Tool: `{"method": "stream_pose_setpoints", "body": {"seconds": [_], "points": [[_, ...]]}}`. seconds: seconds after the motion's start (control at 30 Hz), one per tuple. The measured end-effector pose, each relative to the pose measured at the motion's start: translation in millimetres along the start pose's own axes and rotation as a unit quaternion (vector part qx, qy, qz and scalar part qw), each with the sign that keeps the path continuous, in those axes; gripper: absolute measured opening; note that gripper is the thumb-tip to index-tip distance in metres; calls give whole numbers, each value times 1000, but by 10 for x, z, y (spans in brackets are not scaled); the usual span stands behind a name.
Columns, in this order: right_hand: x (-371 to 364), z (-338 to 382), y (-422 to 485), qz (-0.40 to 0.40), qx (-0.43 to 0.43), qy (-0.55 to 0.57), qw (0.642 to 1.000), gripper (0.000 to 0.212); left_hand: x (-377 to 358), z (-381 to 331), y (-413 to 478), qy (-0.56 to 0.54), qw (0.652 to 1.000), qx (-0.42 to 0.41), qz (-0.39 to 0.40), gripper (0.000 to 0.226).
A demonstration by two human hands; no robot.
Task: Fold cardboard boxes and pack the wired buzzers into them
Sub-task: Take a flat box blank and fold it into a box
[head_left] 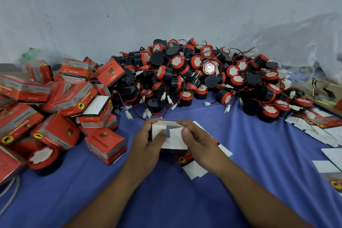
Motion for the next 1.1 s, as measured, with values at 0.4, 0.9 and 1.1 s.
{"method": "stream_pose_setpoints", "body": {"seconds": [0.4, 0.9, 1.1], "points": [[51, -165, 60, -54, -86, 181, 978, 46, 18, -304, -75, 117, 989, -79, -49, 58], [-64, -163, -11, -18, -153, 142, 978, 42, -48, -523, -156, 266, 946, -177, -50, 72], [-18, -65, -4, -14, -72, -22, 997, 17, -195, -508, -173, 220, 956, -191, 14, 81]]}}
Point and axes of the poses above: each hand's wrist, its own y-axis towards the middle knuckle, its own x-axis out of the back of the hand, z = x × y, the point moved 10 cm from there along y, towards the middle knuckle, and after that the axes turned 10 degrees about y, right-handed, at the moved point
